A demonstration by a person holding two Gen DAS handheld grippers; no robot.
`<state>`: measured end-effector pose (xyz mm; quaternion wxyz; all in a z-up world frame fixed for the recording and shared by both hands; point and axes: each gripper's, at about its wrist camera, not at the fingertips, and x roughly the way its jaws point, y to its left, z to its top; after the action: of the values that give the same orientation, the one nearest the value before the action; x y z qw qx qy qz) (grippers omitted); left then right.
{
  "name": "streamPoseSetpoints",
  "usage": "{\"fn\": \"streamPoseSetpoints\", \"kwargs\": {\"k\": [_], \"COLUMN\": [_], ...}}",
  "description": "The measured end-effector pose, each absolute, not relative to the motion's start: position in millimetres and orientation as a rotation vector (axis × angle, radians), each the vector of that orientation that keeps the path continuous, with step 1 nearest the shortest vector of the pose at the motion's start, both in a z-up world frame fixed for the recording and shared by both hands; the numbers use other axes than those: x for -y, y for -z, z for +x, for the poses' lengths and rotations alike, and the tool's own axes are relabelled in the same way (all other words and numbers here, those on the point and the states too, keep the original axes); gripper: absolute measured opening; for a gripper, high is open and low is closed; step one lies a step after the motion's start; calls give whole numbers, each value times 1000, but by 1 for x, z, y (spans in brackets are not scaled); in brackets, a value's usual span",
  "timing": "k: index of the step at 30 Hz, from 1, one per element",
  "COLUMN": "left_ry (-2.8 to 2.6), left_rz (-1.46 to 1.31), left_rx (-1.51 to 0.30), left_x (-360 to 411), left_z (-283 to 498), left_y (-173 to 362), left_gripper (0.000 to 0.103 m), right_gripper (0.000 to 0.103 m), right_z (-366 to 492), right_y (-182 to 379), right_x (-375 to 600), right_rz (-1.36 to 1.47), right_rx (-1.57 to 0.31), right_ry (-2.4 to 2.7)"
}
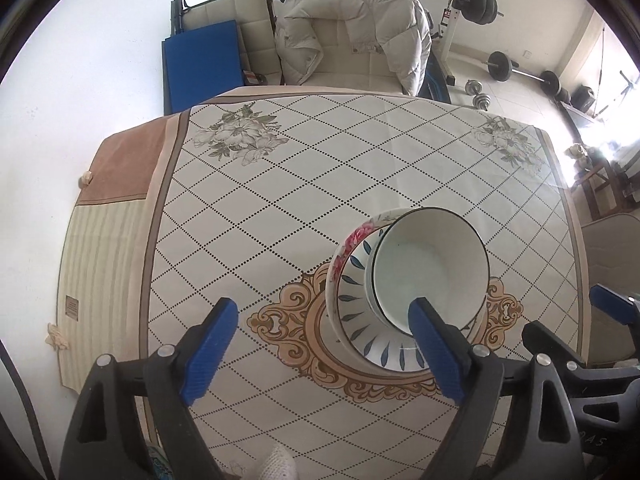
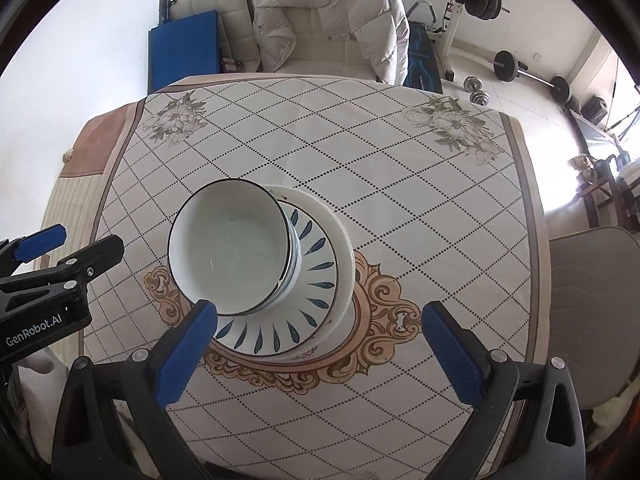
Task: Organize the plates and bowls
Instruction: 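Open both grippers and lift them away from the stacked dishes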
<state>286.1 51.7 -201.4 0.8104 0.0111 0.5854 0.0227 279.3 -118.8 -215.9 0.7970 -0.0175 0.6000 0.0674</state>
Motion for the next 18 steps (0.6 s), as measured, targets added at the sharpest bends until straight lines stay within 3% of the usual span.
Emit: {"fn": "streamPoseSetpoints", "kwargs": {"k": [18], "left_ry": [-107], "left_rz": [-13], "left_rx": [-1010], "left_x": [-27], "left_z": [159], "left_y": [95], "left_gripper": [88], "right_gripper": [103], "right_z": [154], "right_y": [97], "right_x": [144], "right_rz": [-22], "right_rx": [-1056], "right_ry": [-109]}}
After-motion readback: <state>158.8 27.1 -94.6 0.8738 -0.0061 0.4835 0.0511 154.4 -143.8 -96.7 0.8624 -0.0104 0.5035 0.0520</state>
